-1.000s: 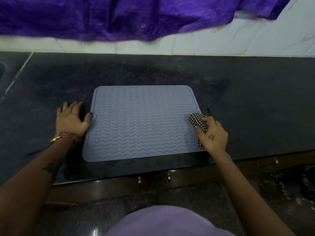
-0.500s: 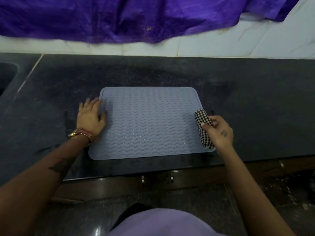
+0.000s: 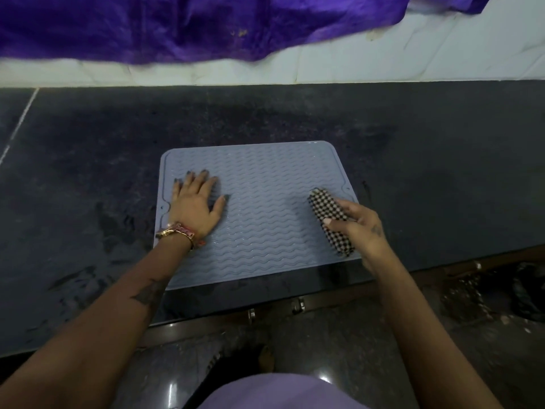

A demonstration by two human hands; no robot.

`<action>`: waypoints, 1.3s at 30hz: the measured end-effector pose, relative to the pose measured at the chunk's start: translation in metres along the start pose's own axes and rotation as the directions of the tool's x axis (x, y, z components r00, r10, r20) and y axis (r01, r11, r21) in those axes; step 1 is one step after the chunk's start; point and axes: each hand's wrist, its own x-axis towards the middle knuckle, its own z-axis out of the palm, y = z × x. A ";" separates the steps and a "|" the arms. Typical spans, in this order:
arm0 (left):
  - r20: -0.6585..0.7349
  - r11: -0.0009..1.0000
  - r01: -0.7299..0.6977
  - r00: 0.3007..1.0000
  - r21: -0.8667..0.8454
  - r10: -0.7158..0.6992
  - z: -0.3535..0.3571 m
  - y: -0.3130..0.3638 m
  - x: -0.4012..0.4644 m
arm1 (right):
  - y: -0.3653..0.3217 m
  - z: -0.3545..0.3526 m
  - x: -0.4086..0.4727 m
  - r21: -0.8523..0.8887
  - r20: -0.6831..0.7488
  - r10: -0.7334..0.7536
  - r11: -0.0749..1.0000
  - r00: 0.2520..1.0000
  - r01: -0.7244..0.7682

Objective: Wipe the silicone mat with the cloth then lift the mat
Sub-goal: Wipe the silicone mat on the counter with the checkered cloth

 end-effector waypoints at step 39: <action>-0.042 0.997 -0.026 0.999 -0.066 0.023 0.000 -0.003 -0.001 | 0.009 0.032 -0.033 -0.614 -0.233 -0.027 0.779 0.972 -0.125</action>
